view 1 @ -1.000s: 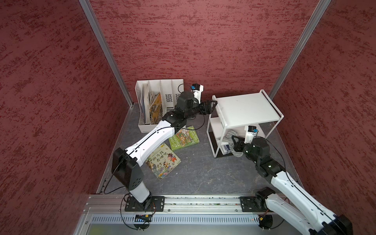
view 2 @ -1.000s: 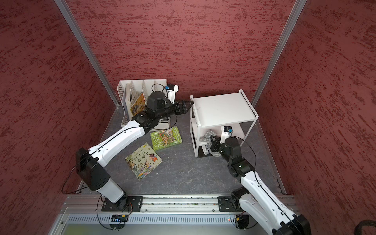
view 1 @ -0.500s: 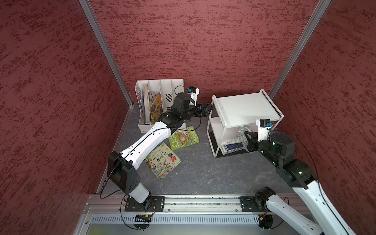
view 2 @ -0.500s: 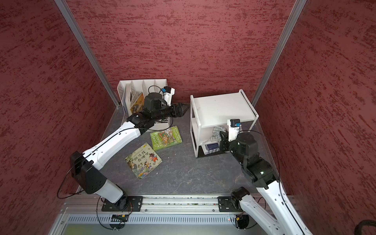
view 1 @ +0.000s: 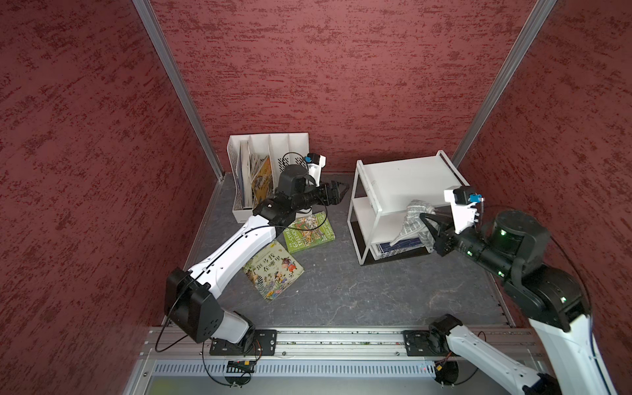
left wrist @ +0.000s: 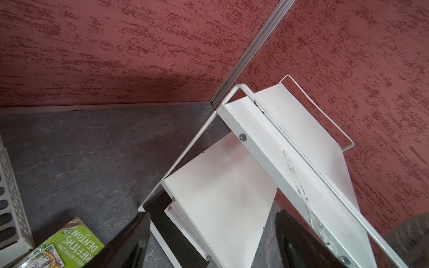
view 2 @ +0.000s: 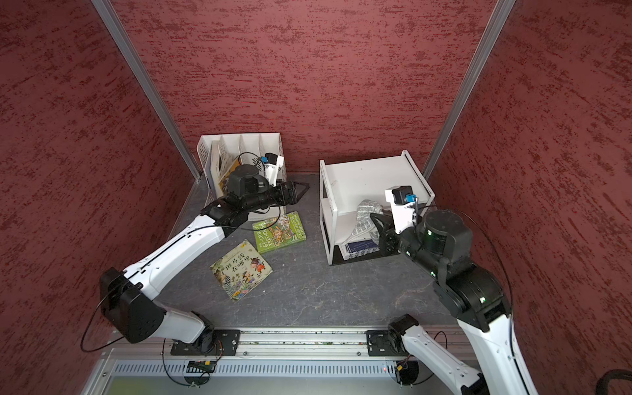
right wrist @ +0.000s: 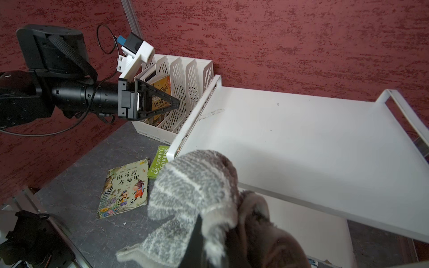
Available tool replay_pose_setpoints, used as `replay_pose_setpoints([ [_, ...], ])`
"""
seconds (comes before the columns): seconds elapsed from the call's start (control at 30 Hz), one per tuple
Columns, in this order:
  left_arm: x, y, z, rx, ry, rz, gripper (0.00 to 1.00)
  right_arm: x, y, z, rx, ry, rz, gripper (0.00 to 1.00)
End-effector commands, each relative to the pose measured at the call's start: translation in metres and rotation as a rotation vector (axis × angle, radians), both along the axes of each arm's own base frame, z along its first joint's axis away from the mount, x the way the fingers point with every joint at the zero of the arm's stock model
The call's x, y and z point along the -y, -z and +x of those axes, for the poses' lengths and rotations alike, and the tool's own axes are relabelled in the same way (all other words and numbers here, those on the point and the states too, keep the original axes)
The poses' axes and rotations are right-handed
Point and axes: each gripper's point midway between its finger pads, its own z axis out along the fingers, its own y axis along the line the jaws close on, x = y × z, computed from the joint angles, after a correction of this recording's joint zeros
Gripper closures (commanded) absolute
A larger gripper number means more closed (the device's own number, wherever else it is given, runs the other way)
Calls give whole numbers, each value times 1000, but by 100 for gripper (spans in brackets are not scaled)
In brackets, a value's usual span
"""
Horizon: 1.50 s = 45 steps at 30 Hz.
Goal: Wipe the bookshelf clean with a cloth
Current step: Wipe the dust from the shelf.
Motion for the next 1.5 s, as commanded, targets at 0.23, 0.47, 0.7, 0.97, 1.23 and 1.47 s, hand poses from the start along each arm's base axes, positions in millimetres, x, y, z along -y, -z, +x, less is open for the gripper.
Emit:
replay_pose_setpoints([
  [0.23, 41, -4, -50, 146, 223, -77, 14, -41, -12, 68, -16, -12, 90, 100],
  [0.47, 87, 8, -74, 177, 373, -124, 14, -56, -8, 103, -66, 9, 83, 100],
  [0.7, 103, 17, -77, 165, 407, -146, 15, -67, 0, 137, -92, 37, 54, 100],
  [0.97, 102, 26, -73, 157, 385, -137, 16, -81, 31, 186, -157, 89, 2, 100],
  [1.23, 106, 29, -71, 141, 388, -144, 16, -79, 49, 219, -181, 153, -30, 100],
  [1.47, 103, 30, -67, 140, 368, -137, 16, -10, 67, 231, -218, 332, -124, 100],
])
